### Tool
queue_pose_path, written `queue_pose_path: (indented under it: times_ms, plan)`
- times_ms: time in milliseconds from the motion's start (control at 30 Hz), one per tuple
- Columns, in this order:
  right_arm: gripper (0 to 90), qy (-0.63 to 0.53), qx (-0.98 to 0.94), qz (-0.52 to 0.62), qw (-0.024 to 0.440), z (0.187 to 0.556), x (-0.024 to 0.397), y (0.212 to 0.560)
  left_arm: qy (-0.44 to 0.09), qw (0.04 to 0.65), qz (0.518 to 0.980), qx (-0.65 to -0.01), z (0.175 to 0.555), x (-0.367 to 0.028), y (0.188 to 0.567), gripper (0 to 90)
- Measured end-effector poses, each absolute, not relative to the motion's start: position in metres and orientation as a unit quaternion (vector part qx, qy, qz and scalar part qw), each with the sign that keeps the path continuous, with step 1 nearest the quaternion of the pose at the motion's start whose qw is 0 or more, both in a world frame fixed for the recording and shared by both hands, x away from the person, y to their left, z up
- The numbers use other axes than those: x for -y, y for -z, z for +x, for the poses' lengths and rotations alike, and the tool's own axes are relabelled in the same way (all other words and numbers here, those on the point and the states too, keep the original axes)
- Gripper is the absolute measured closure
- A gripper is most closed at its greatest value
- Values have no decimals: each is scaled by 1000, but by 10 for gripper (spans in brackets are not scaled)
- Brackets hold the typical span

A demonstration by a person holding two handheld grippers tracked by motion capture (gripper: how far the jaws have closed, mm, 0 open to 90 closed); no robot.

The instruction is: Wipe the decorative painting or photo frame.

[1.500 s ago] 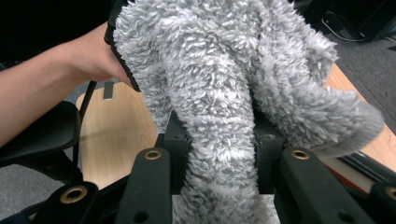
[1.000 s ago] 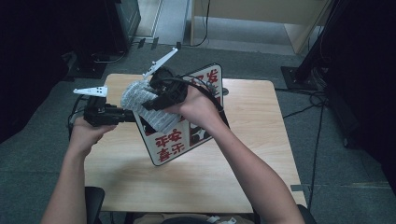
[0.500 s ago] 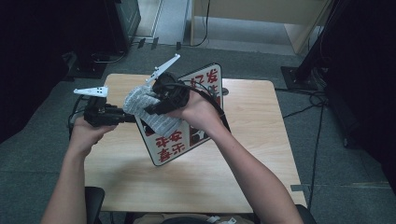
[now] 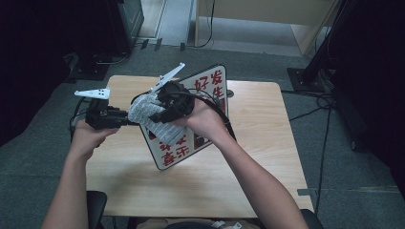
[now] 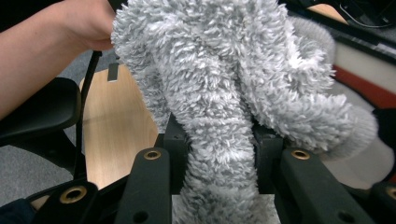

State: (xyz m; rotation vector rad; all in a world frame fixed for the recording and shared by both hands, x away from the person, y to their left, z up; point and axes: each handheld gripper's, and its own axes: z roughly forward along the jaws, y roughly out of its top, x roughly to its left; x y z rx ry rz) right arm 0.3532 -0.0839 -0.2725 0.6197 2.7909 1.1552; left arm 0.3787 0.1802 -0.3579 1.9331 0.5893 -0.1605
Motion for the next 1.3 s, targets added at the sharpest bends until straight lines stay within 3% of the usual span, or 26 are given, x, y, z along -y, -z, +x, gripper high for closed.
queue_pose_path:
  times_ms: [700,1300]
  plan:
    - [666,-368,-906,209,8,345,88,307,74,530,807,-249,379,-181,358,686]
    - [667,-373,-905,202,-3,341,88,326,84,535,802,-250,379,-181,358,741]
